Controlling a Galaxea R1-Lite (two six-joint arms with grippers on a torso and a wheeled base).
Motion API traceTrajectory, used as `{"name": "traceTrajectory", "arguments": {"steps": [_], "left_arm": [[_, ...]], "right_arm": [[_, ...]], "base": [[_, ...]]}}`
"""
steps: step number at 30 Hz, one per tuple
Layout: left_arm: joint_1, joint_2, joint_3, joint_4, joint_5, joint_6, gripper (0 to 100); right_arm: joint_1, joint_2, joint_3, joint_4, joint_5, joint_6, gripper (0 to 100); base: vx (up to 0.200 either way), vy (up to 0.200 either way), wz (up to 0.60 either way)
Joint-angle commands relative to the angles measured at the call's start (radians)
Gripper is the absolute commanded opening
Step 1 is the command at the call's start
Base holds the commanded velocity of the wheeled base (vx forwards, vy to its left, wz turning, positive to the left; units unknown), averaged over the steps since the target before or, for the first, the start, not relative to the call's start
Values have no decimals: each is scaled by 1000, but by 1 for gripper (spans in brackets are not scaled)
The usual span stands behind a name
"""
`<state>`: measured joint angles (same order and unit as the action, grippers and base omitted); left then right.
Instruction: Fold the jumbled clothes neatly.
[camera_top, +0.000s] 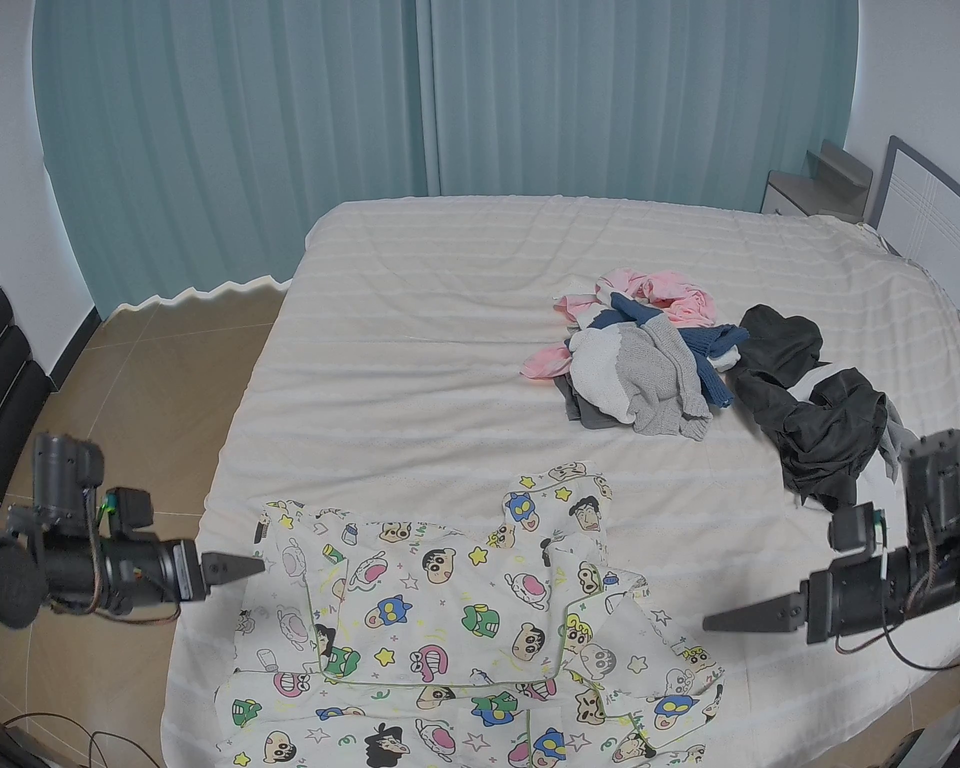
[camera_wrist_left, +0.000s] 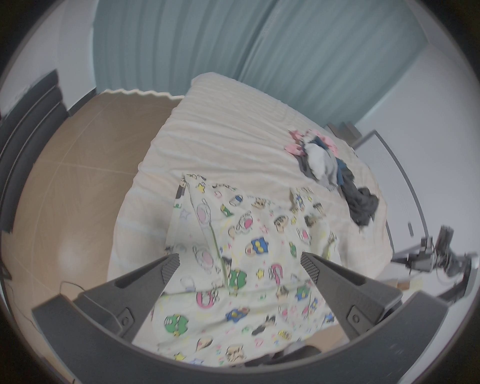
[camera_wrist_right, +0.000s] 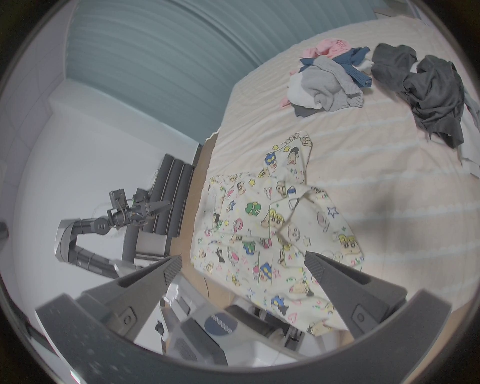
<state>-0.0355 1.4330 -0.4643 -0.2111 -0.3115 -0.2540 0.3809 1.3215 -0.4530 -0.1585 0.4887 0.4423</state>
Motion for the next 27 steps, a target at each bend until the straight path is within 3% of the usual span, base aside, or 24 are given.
{"name": "traceTrajectory", "arguments": {"steps": [1,6,11,18,27], "left_arm": [[23,460,-435,-51,31,-266,100],[25,587,-613,22,34,-266,100],[31,659,-672,24,46,-261,100],[49,730,-682,24,103,-202,100],[68,719,-665,25,111,-179,100]], "right_arm": [[-25,446,-314,-118,-61,190,100],[-23,607,-449,-119,-136,202,100],[-42,702,-535,-122,-185,207,100],[-62,803,-602,-157,-200,233,100],[-59,831,-593,-283,-213,302,100]], "base": [[0,0,0],[0,0,0],[0,0,0],[0,0,0],[0,0,0]]}}
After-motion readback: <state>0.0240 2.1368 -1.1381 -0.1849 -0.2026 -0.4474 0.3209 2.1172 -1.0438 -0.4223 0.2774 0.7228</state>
